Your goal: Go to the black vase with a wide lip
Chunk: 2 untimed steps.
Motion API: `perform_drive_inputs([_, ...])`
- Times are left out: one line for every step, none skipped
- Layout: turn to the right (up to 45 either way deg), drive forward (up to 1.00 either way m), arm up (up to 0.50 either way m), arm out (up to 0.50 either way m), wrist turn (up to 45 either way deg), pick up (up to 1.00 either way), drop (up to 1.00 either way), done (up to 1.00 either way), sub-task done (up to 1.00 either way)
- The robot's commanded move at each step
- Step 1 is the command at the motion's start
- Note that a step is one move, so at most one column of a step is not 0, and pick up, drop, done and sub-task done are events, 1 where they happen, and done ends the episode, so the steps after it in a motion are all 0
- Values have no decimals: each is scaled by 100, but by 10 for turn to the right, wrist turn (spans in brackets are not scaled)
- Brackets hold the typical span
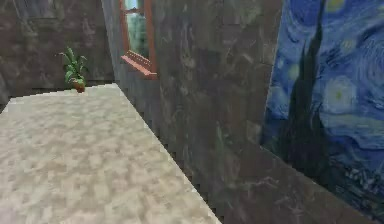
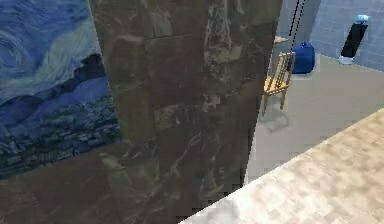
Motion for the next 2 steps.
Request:
perform_drive_inputs([-450,0,0,0,0,0,0,0,0])
perform_drive_inputs([-450,0,0,0,0,0,0,0,0])
